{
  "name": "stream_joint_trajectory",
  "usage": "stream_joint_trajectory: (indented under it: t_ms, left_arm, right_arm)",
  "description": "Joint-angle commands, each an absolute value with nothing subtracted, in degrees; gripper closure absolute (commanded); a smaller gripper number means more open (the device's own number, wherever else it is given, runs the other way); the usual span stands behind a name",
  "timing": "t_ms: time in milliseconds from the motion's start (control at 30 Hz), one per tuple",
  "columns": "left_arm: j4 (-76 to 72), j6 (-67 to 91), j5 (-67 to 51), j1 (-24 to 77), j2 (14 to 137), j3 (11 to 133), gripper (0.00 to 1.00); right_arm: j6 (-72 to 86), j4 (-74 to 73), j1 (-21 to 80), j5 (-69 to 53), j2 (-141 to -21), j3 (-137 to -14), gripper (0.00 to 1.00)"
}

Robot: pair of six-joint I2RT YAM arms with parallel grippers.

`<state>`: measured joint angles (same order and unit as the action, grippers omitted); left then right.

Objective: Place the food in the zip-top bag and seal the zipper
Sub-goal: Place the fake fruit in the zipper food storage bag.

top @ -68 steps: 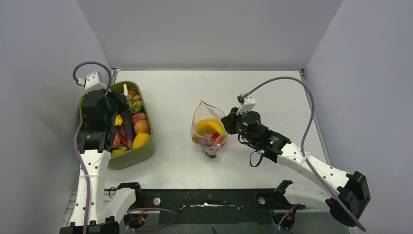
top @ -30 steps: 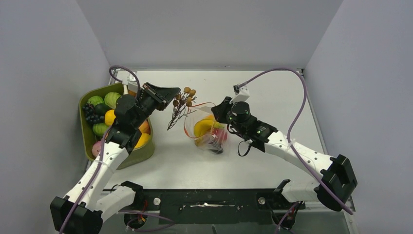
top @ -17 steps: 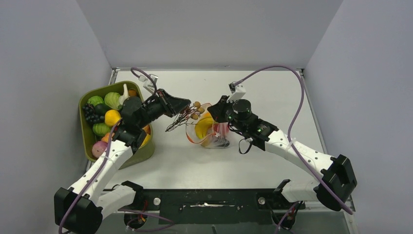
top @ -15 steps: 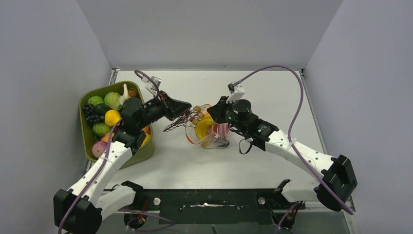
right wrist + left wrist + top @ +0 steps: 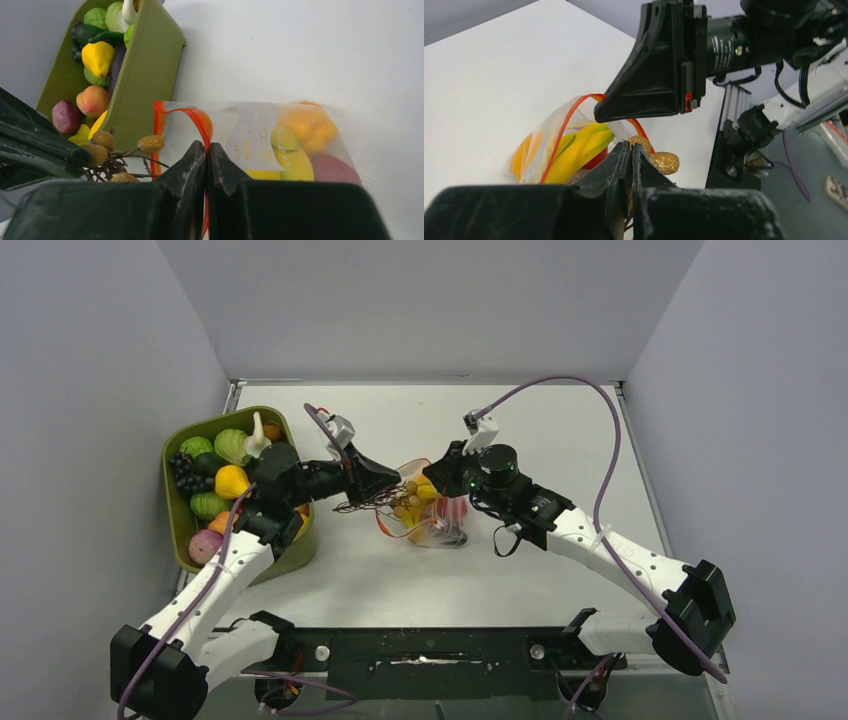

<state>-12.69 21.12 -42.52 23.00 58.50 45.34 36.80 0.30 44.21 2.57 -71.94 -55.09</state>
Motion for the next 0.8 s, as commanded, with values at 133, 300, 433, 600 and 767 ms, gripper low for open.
stream_joint_trajectory:
  t_ms: [133,300,433,600,767]
  left_arm:
    - [-13.78,4.1,-50.22,27.5,60.16,46.73,1.0]
    - [0.39,-9.54,-45.13,29.47,63.87,52.05,1.0]
    - [2.23,-14.64,-41.07,29.93,66.27,53.21,1.0]
    - [-1.03,-15.91,-38.82,32.78,68.72,51.93,1.0]
    - [-9.74,-13.59,-40.79,35.49,68.84,47.98,1.0]
  right_arm:
    - [36.84,3.94,44.07,-0.79,-70.5,-56.92,1.0]
    - [37.57,4.31,44.28,-1.49,-69.83,-55.85,1.0]
    - [37.53,4.25,44.46,-1.88,-69.74,-55.69,1.0]
    - [37.8,3.78,44.63,-2.66,-70.05,-55.15,1.0]
    - [39.37,5.16,44.65,-2.75,-69.79,-53.57,1.0]
